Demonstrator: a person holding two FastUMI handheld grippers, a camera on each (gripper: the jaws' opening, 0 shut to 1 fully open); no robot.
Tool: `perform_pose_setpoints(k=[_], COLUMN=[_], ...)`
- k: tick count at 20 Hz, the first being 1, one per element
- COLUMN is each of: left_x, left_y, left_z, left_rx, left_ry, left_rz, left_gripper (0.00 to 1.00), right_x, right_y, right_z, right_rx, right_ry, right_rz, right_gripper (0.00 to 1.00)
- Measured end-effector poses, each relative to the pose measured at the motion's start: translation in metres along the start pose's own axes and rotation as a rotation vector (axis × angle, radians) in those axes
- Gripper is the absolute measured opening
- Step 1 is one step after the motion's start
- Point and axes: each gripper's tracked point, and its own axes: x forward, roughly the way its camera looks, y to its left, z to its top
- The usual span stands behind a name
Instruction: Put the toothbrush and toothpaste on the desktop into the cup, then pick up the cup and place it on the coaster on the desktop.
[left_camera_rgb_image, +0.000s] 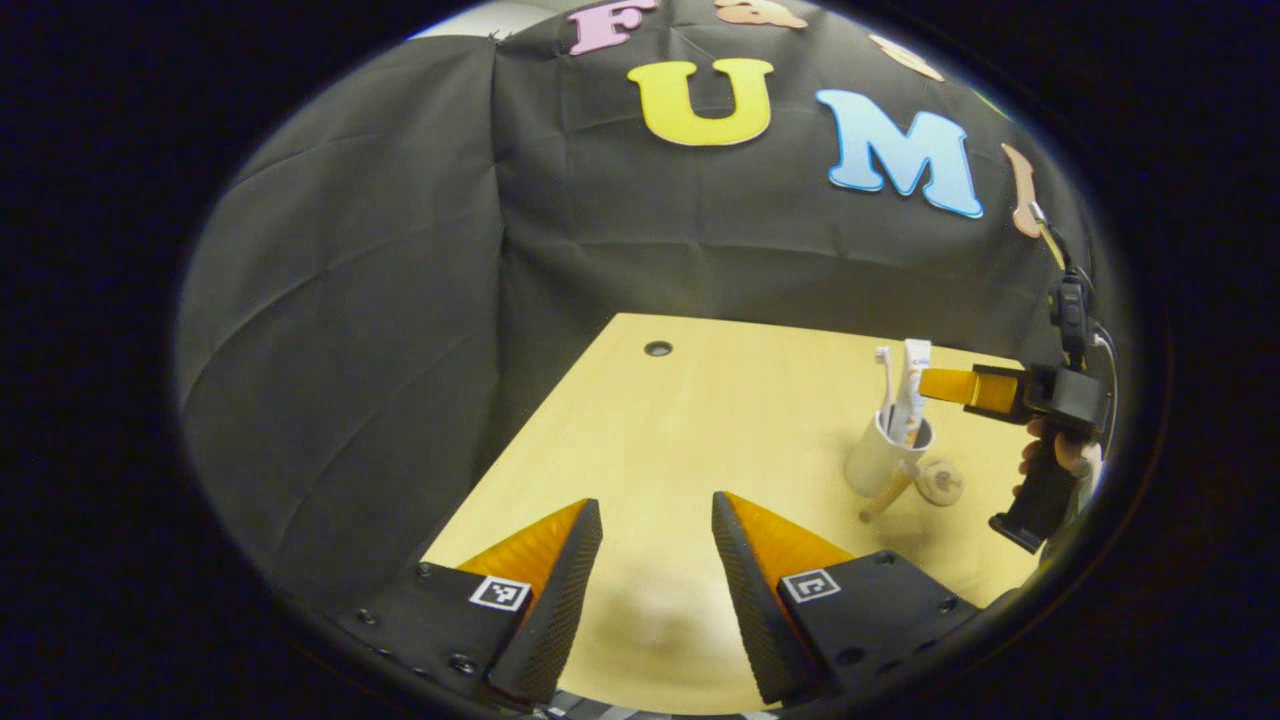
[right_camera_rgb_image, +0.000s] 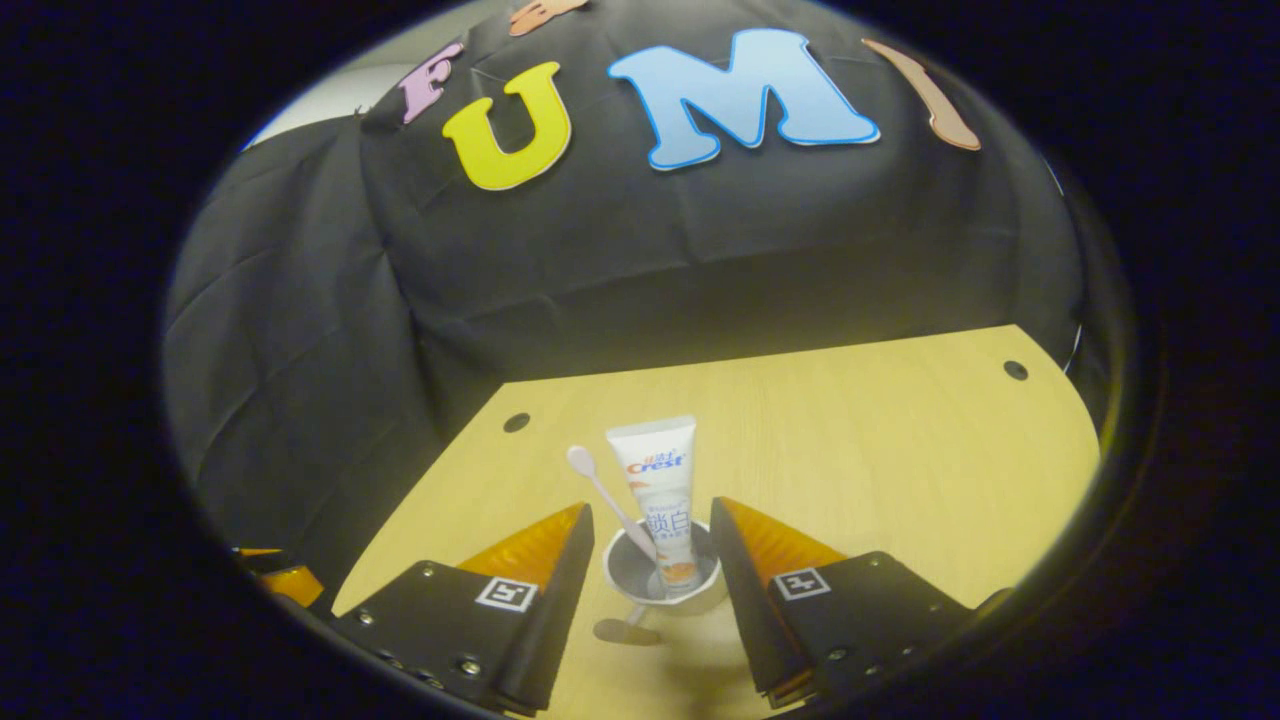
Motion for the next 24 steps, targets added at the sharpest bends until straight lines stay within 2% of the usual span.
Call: perform_pose_setpoints(k=[1,2,7,8,10,13,15,16,17,24], left_x=[0.002,0.003,0.018,0.021,0.029,0.041,0.050,0.055,0.059,0.098], left_y=[-0.011,-0.024,-0.094,-0.108,-0.135,-0.169,-0.188,-0.196,-0.204,-0.236], left_z=[0.005,0.011,0.021,0.024,0.027,0.026,0.023,0.021,0.017,-0.018], left_rx=[0.004,0.006,0.044,0.058,0.085,0.129,0.166,0.184,0.197,0.279], left_ry=[-0.003,-0.005,0.023,0.031,0.053,0.103,0.140,0.163,0.190,0.405], left_rz=[-0.021,-0.045,-0.181,-0.210,-0.267,-0.341,-0.377,-0.392,-0.408,-0.458], left_gripper=[0.76,0.87,0.87,0.65,0.88,0.88,0.94,0.94,0.86,0.87], right_x=[-0.008,-0.015,-0.056,-0.065,-0.087,-0.113,-0.129,-0.136,-0.143,-0.183], right_y=[-0.003,-0.008,-0.052,-0.061,-0.085,-0.117,-0.138,-0.148,-0.157,-0.207], right_z=[0.003,0.007,0.005,0.000,-0.011,-0.027,-0.037,-0.042,-0.048,-0.074], right_rx=[-0.001,0.000,0.026,0.034,0.052,0.090,0.120,0.137,0.155,0.265], right_ry=[-0.008,-0.017,-0.038,-0.037,-0.028,-0.017,-0.011,-0.008,-0.005,-0.004], right_rz=[-0.002,-0.007,-0.079,-0.097,-0.139,-0.204,-0.248,-0.269,-0.289,-0.412], right_gripper=[0.70,0.71,0.70,0.70,0.70,0.70,0.71,0.71,0.70,0.71])
